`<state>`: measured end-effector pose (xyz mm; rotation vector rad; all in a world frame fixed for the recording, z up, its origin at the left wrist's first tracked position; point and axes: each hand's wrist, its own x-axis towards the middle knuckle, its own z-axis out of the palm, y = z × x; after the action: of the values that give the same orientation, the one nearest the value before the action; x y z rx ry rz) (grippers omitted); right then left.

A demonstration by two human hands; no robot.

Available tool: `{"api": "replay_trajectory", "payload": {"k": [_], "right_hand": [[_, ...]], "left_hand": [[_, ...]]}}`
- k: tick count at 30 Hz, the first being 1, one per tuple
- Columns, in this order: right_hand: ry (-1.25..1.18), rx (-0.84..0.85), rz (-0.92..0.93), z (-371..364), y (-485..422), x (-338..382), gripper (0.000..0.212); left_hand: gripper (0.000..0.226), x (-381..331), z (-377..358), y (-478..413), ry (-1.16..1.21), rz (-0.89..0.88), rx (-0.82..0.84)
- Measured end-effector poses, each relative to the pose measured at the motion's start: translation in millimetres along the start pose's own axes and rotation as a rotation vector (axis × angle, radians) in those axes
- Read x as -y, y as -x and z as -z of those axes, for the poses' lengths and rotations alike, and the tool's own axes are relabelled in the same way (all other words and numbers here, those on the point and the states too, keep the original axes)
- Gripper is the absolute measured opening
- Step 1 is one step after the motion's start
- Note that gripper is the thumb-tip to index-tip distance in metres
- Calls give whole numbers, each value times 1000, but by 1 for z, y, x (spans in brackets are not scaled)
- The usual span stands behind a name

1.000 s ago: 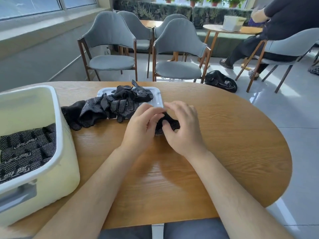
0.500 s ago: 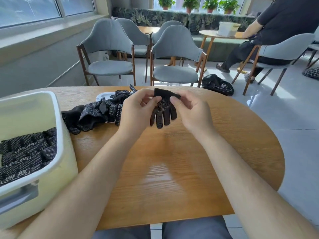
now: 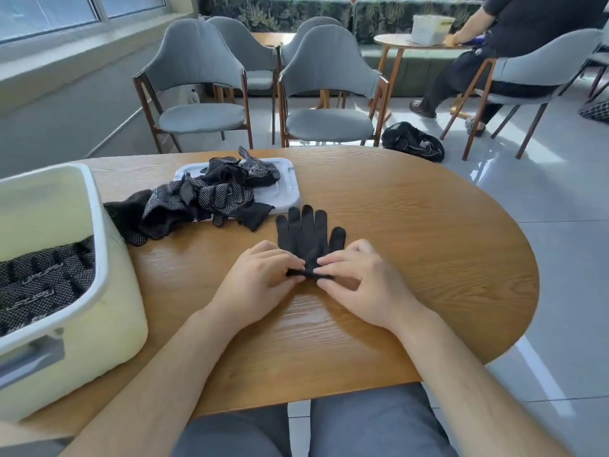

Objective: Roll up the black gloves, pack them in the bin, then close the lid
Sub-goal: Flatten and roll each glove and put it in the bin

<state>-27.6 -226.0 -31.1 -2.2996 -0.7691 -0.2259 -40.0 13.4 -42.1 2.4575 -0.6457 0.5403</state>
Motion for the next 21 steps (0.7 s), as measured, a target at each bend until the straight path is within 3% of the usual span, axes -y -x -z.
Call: {"api": "replay_trajectory", "payload": {"k": [5, 8, 11, 17, 21], "right_hand": [[2, 73, 55, 4, 17, 5, 23], [-47, 123, 51, 8, 17, 7, 28], [-80, 26, 33, 7, 5, 11, 24], [-13, -88, -85, 2, -53, 13, 24], [26, -121, -114, -12, -108, 11, 29]], "left_hand": [[14, -11, 6, 14, 46, -81, 48], [30, -17, 6, 15, 80, -58, 77], [39, -22, 8, 7, 130, 16, 15], [13, -3, 4, -36, -7, 254, -261], [27, 25, -8, -68, -197, 395, -271]]}}
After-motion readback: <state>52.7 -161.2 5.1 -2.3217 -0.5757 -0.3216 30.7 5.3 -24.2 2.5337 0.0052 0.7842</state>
